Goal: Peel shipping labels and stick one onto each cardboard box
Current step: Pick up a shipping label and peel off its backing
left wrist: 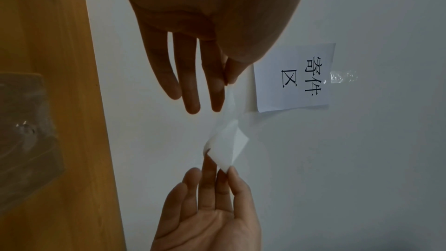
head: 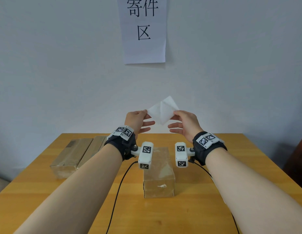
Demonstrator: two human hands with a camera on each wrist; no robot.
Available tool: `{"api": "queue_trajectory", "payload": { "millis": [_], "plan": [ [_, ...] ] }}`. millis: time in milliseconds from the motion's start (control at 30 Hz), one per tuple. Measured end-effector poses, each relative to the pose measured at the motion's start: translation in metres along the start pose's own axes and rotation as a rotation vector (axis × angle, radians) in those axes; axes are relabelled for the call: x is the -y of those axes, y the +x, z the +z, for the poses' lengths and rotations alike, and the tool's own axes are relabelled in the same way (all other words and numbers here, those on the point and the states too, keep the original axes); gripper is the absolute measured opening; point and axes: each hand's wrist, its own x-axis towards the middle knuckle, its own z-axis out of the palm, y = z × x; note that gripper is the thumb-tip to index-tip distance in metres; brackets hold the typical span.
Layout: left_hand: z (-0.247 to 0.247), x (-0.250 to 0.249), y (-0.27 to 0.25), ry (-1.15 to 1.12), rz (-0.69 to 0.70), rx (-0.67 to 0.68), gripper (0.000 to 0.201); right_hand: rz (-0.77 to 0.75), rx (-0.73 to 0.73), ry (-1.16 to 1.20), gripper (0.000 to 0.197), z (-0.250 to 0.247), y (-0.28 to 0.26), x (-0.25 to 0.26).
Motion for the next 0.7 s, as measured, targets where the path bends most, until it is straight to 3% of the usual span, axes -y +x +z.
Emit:
{"api": "queue_trajectory", "payload": {
  "millis": [200, 700],
  "plan": [
    [-0.0034, -0.001, 0.0016, -0.051, -0.086, 0.001, 0.023, 0.009, -0.03, -0.007, 0.019, -0.0054, 0.0018, -0.0017],
    [-0.0066, -0.002, 0.0066, -0.201, -0.116, -0.108, 0.019, -0.001, -0.085, 0.018, 0.021, -0.0093, 0.0055, -0.0037]
  ]
}}
